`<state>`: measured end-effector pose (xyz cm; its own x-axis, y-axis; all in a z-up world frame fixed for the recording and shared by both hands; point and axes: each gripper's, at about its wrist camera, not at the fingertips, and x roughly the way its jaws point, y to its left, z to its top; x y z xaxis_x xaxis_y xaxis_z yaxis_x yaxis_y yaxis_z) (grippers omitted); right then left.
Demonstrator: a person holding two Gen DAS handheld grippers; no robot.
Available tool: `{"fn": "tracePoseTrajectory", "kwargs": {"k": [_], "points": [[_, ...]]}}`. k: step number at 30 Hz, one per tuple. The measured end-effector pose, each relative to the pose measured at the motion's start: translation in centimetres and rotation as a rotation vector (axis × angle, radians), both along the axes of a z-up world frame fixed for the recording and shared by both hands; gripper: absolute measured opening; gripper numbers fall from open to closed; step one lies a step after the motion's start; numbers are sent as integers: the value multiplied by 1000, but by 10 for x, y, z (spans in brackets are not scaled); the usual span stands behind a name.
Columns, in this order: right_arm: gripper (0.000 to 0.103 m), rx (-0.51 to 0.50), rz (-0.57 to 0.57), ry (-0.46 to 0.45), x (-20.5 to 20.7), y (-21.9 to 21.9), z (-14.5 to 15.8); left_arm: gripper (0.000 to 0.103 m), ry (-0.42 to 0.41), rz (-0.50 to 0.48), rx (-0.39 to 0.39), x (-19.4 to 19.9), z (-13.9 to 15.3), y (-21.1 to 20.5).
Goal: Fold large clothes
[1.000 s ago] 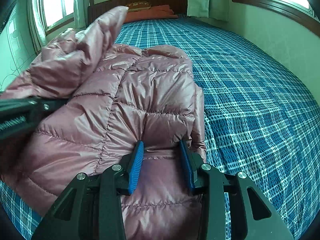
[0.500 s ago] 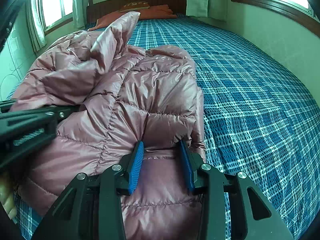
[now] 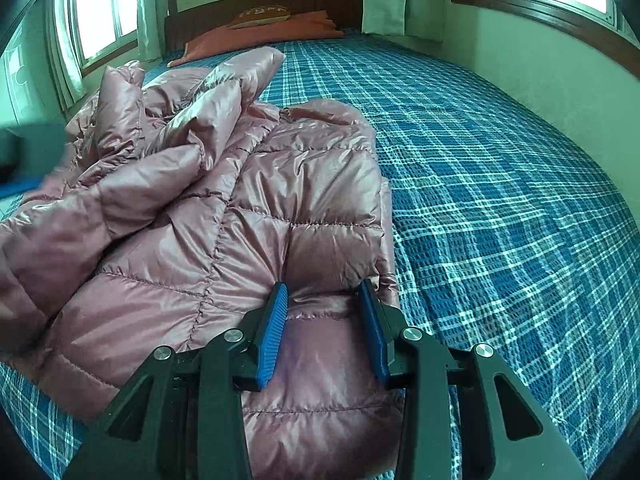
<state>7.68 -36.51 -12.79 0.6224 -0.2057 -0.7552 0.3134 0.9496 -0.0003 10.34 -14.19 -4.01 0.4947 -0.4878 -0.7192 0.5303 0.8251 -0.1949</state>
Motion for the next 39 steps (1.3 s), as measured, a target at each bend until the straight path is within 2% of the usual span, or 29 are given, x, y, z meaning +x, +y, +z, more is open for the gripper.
{"fn": "tracePoseTrajectory", "kwargs": {"k": [4, 10, 14, 17, 22, 24, 25, 26, 32, 39], "points": [[38, -4, -11, 2, -4, 0, 6, 56, -21, 39, -27, -8, 12, 30], [38, 5, -28, -11, -19, 1, 19, 61, -16, 221, -92, -3, 11, 102], [38, 42, -21, -40, -24, 6, 37, 61, 80, 366, -193, 20, -9, 153], [38, 87, -7, -78, -29, 14, 53, 61, 161, 425, -274, 27, -29, 178], [38, 211, 38, -129, -35, 29, 74, 61, 253, 444, -391, 24, -57, 197], [53, 261, 51, -143, -37, 33, 78, 65, 279, 436, -437, 18, -66, 202], [66, 292, 53, -159, -40, 36, 80, 67, 294, 435, -467, 15, -72, 204], [68, 317, 54, -174, -43, 37, 81, 68, 306, 435, -487, 14, -77, 206], [68, 473, 106, -189, -44, 58, 78, 72, 393, 454, -640, 5, -103, 213], [69, 629, 137, -155, -32, 75, 58, 74, 420, 472, -732, 0, -116, 211]]}}
